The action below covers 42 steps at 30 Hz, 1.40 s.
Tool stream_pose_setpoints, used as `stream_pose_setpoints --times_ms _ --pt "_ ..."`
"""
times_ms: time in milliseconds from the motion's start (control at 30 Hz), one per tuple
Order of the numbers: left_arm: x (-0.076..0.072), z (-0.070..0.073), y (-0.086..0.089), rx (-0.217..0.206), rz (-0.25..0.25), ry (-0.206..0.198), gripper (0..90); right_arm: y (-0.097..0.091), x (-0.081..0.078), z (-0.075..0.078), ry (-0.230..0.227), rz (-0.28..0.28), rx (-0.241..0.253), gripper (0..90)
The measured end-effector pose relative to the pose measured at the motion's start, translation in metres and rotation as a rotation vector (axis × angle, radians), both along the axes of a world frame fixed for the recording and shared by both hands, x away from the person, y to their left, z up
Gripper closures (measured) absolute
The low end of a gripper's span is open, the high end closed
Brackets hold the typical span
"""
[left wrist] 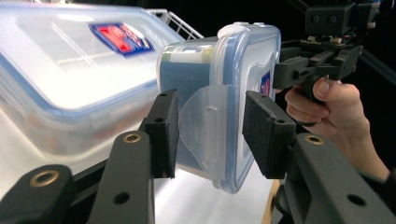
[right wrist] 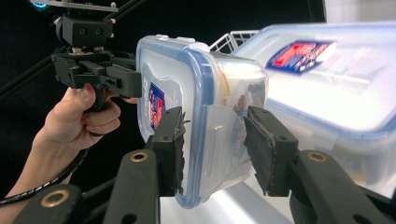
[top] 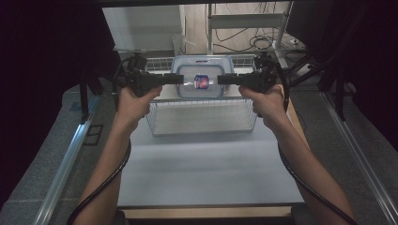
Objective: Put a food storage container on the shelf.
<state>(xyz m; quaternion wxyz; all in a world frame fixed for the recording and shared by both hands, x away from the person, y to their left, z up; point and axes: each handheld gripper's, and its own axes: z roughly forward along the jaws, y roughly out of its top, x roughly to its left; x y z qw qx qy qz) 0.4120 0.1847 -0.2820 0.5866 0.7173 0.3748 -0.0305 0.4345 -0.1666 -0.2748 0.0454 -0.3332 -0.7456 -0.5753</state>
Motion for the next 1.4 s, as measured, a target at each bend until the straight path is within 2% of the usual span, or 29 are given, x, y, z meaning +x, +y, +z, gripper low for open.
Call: stream_pose_setpoints --times_ms 367,800,967,1033,1167,1233,1400 --pt "0.032 0.013 0.003 -0.03 0.03 0.037 56.7 0.005 0.031 0.014 0.025 -0.04 0.025 57.3" --pt "0.057 0.005 0.001 -0.07 0.036 0.072 56.4 0.003 0.055 0.013 0.051 -0.064 0.028 57.2" --pt "0.06 0.006 0.0 -0.07 0.051 0.076 56.0 0.003 0.06 0.012 0.053 -0.067 0.034 56.9" --pt "0.06 0.007 -0.001 -0.04 0.076 0.058 55.5 0.004 0.061 0.012 0.053 -0.071 0.033 56.8" --pt "0.06 0.007 0.0 -0.038 0.086 0.056 55.0 0.006 0.06 0.013 0.039 -0.081 0.02 56.6" --pt "0.06 0.007 -0.001 -0.041 0.076 0.055 54.4 0.007 0.061 0.013 0.037 -0.084 0.014 55.9" --pt "0.059 0.009 -0.005 -0.012 0.093 0.048 51.3 0.012 0.063 0.012 0.013 -0.109 -0.015 50.1"
